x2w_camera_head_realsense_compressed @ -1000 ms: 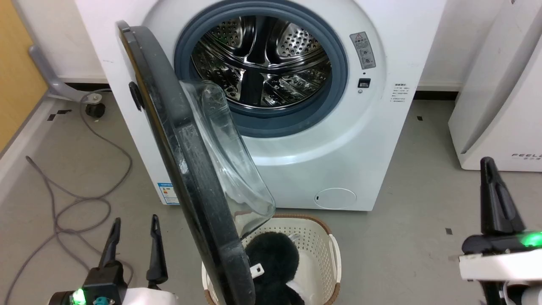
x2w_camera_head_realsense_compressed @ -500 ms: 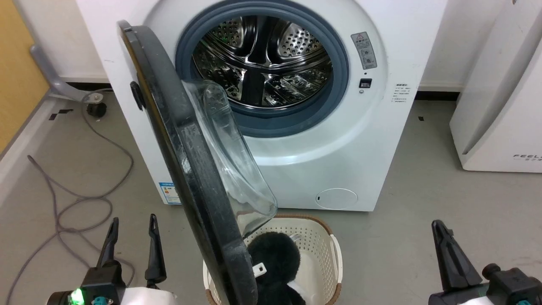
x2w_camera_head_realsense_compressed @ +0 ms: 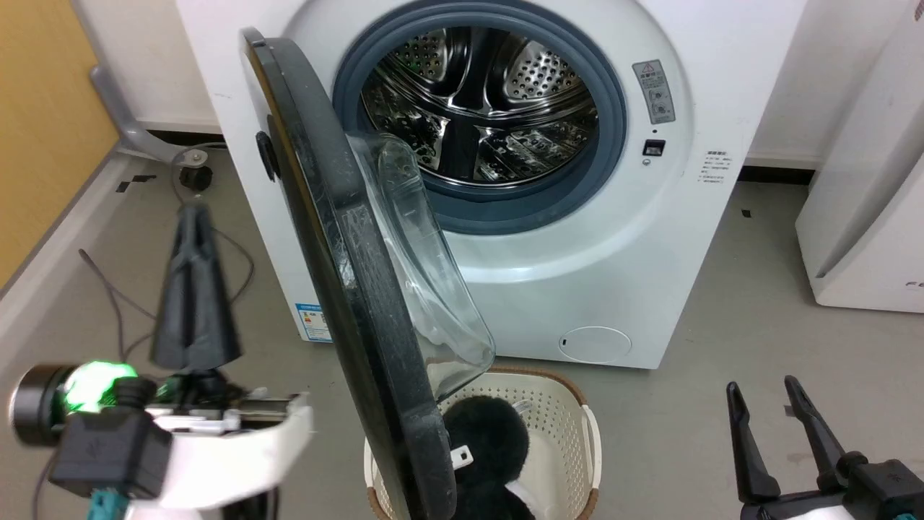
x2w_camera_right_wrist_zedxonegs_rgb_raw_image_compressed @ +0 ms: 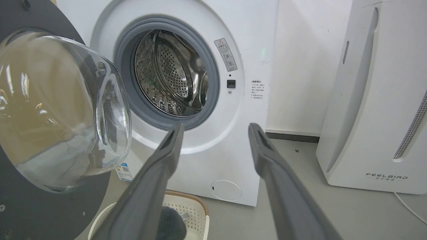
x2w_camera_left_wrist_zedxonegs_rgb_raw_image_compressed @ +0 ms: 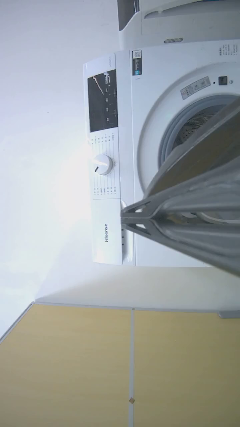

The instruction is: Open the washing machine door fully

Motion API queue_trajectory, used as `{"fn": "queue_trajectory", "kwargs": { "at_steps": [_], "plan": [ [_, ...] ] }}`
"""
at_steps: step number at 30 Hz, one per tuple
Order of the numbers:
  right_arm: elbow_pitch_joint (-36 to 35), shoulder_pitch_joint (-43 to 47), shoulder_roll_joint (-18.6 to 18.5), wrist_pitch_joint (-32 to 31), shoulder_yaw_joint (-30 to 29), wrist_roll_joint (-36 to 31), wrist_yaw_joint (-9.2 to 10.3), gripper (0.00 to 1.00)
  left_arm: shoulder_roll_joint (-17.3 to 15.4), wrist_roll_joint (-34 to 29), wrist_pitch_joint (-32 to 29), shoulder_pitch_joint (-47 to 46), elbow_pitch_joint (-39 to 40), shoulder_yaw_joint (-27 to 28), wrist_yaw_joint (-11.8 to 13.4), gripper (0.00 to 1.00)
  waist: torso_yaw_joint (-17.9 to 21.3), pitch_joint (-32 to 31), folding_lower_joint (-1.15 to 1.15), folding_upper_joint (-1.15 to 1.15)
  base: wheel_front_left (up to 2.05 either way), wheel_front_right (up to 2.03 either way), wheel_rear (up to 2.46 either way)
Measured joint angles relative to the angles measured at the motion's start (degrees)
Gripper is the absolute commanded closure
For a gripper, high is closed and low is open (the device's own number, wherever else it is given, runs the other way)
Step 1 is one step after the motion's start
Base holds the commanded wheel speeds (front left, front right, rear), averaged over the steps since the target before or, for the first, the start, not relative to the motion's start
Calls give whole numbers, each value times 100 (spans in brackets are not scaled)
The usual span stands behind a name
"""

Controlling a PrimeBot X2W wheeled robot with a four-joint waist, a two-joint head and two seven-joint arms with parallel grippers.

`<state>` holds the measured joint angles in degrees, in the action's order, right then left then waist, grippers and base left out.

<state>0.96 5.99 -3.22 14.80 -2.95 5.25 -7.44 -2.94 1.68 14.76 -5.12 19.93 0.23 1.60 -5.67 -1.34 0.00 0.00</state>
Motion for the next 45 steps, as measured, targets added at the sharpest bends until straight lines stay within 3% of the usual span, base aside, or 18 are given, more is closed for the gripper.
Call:
{"fn": "queue_trajectory", "kwargs": {
  "at_steps": [5,12,17,20,29,38,45],
  "plan": [
    [12,24,5,0,55,83,0,0,7,29,0,-179,580,-775,-350,100,-74,-31,0,0,0,0,0],
    [0,54,8,0,98,155,0,0,3,-129,0,-152,628,-2140,-725,100,-159,-56,0,0,0,0,0],
    [-24,55,9,0,101,180,0,0,-382,-332,-1,105,271,-3131,-836,100,-211,-74,0,0,0,0,0],
    [-44,55,10,0,116,181,0,0,-572,-369,0,257,78,-3451,-851,100,-226,-75,0,0,0,0,0],
    [-65,59,10,0,118,190,0,0,-726,-341,-1,573,-630,-3739,-748,100,-323,-20,0,0,0,0,0],
    [-13,53,12,0,138,177,0,0,-612,-43,-1,577,-1774,-3294,-326,100,-458,136,0,0,0,0,0],
    [12,55,14,0,121,179,0,0,-541,10,0,631,-1852,-3228,-277,100,-753,197,0,0,0,0,0]
  ]
}}
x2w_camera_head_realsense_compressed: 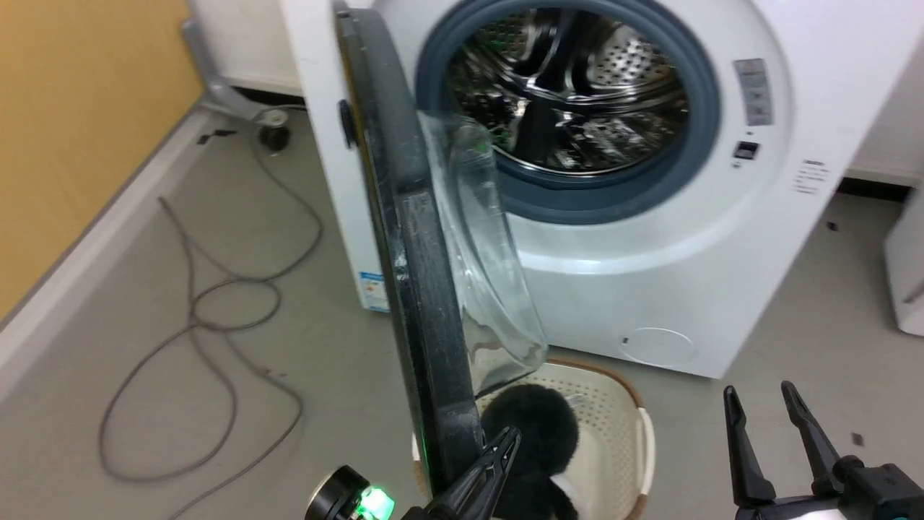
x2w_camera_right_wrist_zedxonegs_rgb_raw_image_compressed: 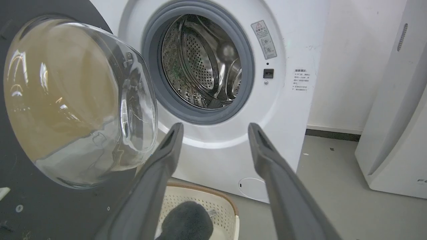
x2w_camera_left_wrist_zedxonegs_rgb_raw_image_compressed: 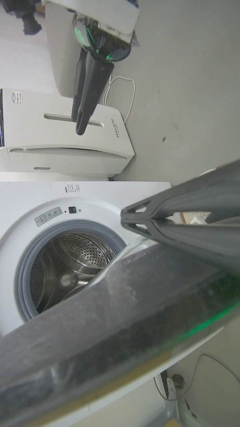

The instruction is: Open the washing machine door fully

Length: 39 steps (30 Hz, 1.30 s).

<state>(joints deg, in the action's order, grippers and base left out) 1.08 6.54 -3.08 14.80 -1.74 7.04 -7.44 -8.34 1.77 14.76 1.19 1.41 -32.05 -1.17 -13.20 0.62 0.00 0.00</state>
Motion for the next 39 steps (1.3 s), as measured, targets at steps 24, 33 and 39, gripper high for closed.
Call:
{"fn": "queue_trajectory", "kwargs": {
  "at_steps": [24,33,39],
  "plan": [
    [196,-396,12,0,436,-66,-1,0,-9,134,16,326,193,738,510,100,-1786,452,0,0,0,0,0],
    [323,-655,16,0,514,-203,0,0,158,682,15,120,-34,2135,689,100,-1851,765,-1,0,0,0,0],
    [316,-650,20,0,315,-266,0,0,191,757,16,-437,-576,2819,498,100,-1832,886,0,0,0,0,0]
  ]
}}
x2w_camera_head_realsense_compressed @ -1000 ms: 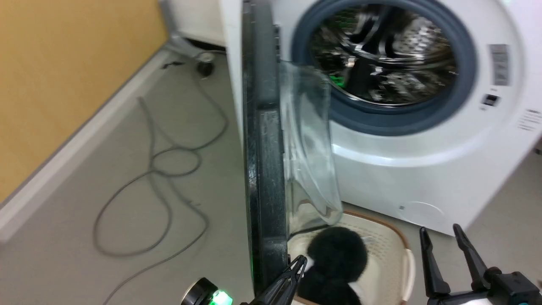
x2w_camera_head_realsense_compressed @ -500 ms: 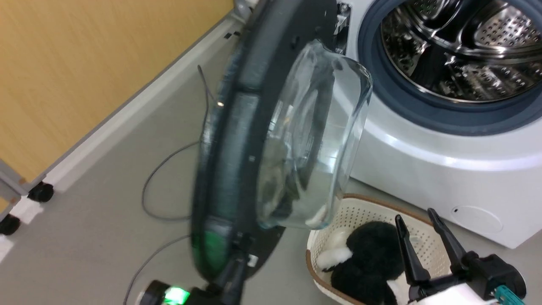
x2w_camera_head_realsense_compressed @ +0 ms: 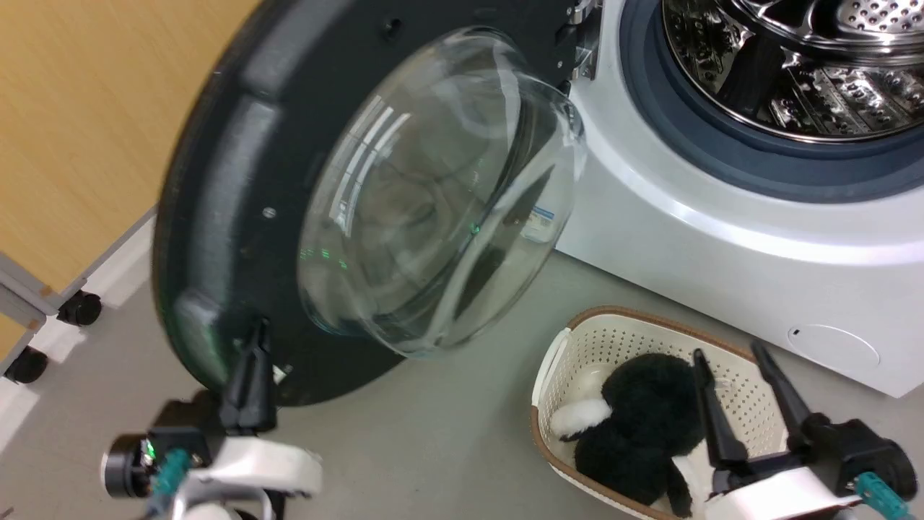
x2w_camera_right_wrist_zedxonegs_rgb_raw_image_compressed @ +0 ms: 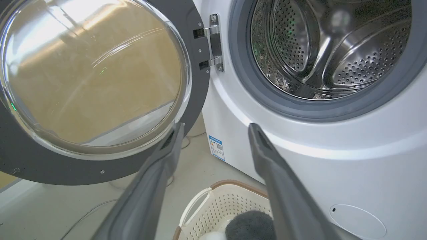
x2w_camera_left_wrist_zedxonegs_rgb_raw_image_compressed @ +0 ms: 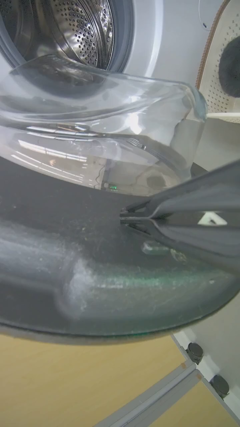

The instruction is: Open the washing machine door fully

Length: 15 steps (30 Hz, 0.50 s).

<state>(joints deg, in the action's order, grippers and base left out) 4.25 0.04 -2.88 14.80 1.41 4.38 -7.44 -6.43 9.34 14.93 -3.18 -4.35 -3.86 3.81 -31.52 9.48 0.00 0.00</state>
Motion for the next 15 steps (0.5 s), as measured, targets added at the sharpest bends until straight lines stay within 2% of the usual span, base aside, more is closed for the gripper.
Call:
{"fn": "queue_trajectory", "kwargs": {
  "at_steps": [4,15],
  "plan": [
    [-66,13,0,0,-153,-46,0,0,7,32,0,-426,-516,419,-155,100,43,70,0,0,0,0,0],
    [-112,-97,-90,0,-175,-234,0,0,-130,55,0,-1502,-1552,1784,-270,100,476,486,0,0,0,0,0]
  ]
}}
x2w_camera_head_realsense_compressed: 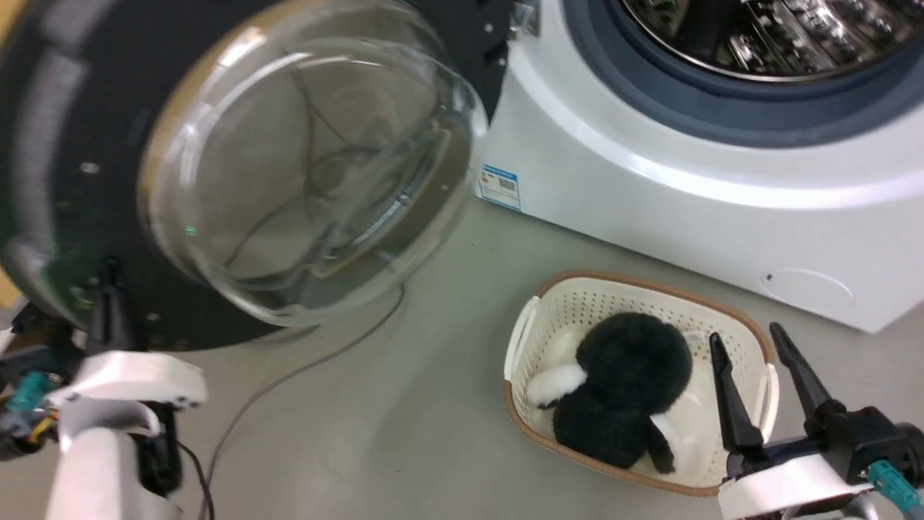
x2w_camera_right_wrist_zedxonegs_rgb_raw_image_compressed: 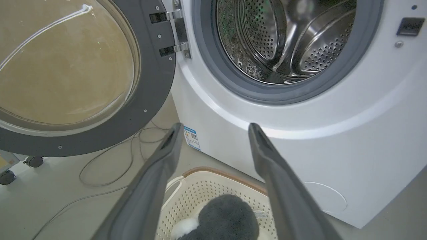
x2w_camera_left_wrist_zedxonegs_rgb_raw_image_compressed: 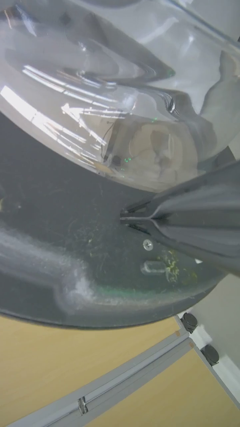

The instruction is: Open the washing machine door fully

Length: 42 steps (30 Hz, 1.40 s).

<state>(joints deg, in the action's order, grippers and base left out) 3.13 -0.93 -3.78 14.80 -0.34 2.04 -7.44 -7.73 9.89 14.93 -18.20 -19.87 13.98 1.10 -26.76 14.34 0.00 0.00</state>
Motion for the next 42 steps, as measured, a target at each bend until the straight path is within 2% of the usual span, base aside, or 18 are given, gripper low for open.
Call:
{"fn": "queue_trajectory", "kwargs": {
  "at_steps": [7,8,13,19,26,34,42],
  "plan": [
    [29,-183,-69,0,40,-13,0,0,-87,115,0,-602,-725,716,-83,100,206,222,0,0,0,0,0],
    [33,-206,-81,0,63,-14,0,0,-156,127,0,-691,-894,787,-159,100,233,242,0,0,0,0,0],
    [88,-288,-159,0,96,-14,0,0,-458,59,0,-1057,-1423,1049,-364,100,362,308,0,0,0,0,0],
    [147,-316,-177,0,122,-14,0,0,-547,-108,-1,-1111,-1610,1270,-493,100,497,181,0,0,0,0,0],
    [-2,-300,-80,-1,111,-14,0,0,-494,-224,-1,-397,-589,1678,-694,100,765,-246,0,0,0,0,0],
    [-439,58,32,0,-103,-47,0,0,47,-427,0,787,914,1599,-812,100,1181,-925,1,0,0,0,0],
    [-770,304,63,0,-200,-22,0,0,397,-533,0,1547,1864,704,-833,100,1635,-1378,2,0,0,0,0]
  ]
}}
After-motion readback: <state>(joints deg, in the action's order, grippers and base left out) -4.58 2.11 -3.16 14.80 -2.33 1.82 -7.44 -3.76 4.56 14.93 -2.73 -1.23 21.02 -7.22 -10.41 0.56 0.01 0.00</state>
